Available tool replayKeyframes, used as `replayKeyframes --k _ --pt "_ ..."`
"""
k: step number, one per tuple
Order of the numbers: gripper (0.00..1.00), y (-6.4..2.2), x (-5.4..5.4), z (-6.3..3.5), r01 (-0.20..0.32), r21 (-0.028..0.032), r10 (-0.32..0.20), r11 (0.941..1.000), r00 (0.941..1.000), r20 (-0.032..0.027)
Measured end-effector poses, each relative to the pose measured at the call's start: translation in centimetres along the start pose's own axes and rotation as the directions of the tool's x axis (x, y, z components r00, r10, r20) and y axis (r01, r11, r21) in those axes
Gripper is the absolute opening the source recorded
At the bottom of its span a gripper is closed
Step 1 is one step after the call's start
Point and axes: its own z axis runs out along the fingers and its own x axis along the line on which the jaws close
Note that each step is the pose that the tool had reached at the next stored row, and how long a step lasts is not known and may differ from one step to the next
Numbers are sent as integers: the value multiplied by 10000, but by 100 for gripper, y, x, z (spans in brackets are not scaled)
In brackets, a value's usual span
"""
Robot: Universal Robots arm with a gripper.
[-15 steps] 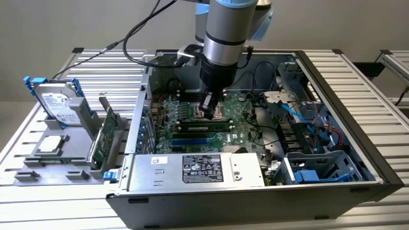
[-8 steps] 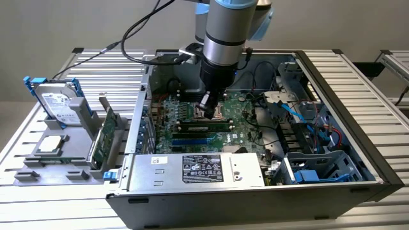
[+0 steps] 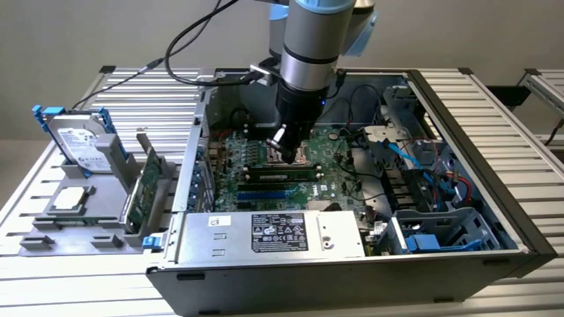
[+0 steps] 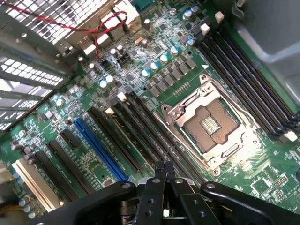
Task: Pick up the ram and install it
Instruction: 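Press down the ram until it locks into place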
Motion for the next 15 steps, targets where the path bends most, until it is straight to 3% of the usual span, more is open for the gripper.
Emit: replayKeyframes --k 4,8,12,15 --pt "11 -1 0 3 -719 -20 719 9974 9974 59" --pt "11 -1 0 6 -1447 -46 1447 9895 9894 117" --pt "11 -1 0 10 -2152 -75 2153 9765 9764 172" --pt "11 -1 -1 13 -2694 -101 2695 9630 9628 213"
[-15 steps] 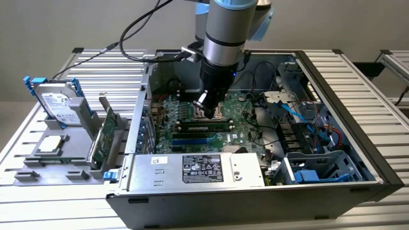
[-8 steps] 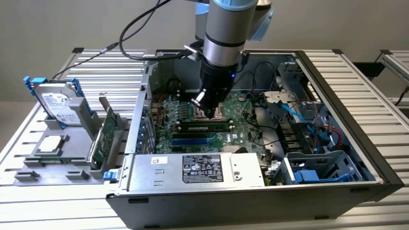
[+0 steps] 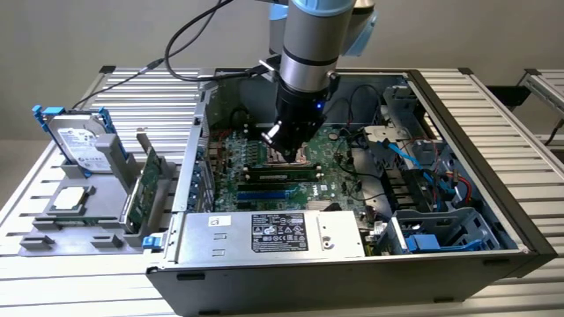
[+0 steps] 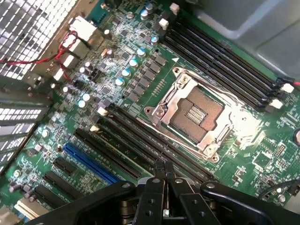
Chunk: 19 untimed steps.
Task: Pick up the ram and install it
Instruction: 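Press down the ram until it locks into place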
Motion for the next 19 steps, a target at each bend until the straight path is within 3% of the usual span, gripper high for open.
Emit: replayKeyframes --k 5,10,15,19 --pt "11 0 0 5 -906 -27 906 9959 9959 74" --pt "11 -1 0 12 -1738 -55 1739 9848 9847 137" --pt "11 -1 0 18 -2587 -93 2588 9659 9657 203" --pt "11 -2 0 23 -3275 -128 3277 9448 9444 254"
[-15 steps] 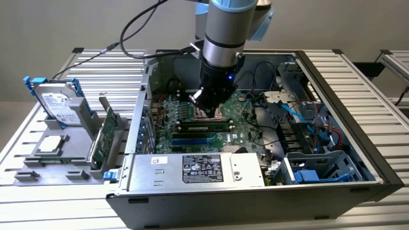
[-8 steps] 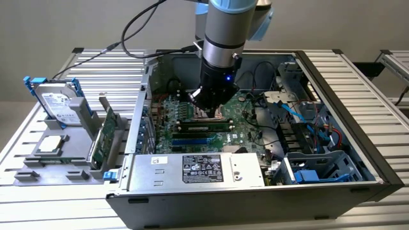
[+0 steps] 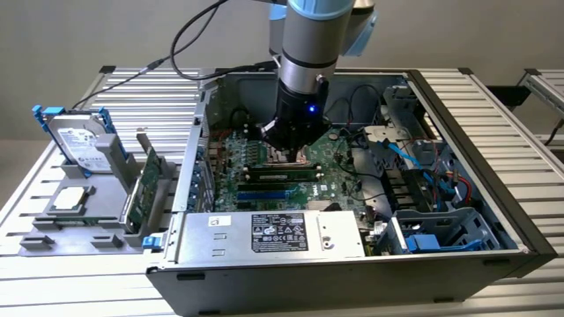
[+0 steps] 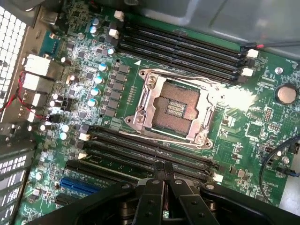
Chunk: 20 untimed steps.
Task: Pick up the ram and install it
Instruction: 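Press down the ram until it locks into place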
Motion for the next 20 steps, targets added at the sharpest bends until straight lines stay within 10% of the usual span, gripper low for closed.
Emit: replayKeyframes --k 7,16,20 --pt "11 -1 0 8 -1215 -38 1215 9926 9925 98" --pt "11 -102 26 -1 -1425 -46 1426 9898 9897 115" --pt "11 -103 25 -2 -2015 -69 2016 9795 9793 160"
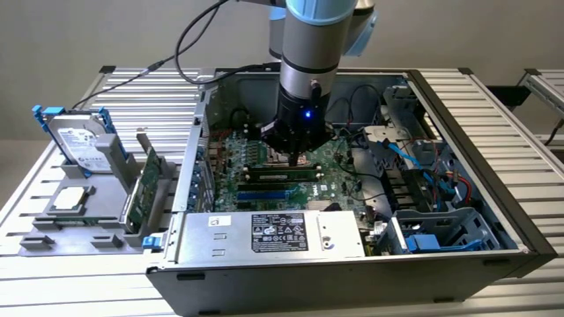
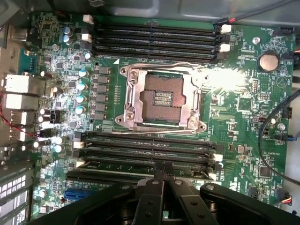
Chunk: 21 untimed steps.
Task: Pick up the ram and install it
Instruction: 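Press down the ram until it locks into place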
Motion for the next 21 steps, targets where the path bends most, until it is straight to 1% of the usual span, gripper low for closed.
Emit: replayKeyframes --k 2,4,13,17,19,21 --pt "11 0 0 0 -315 -10 315 9995 9995 26" --pt "11 -9 2 -11 -427 -13 427 9991 9991 34" --pt "11 -127 53 -73 -468 -14 468 9989 9989 32" --pt "11 -185 97 -103 -472 -15 473 9989 9989 30" --pt "11 -202 129 -107 -474 -14 474 9989 9989 29" --pt "11 -207 131 -107 -474 -14 474 9989 9989 25"
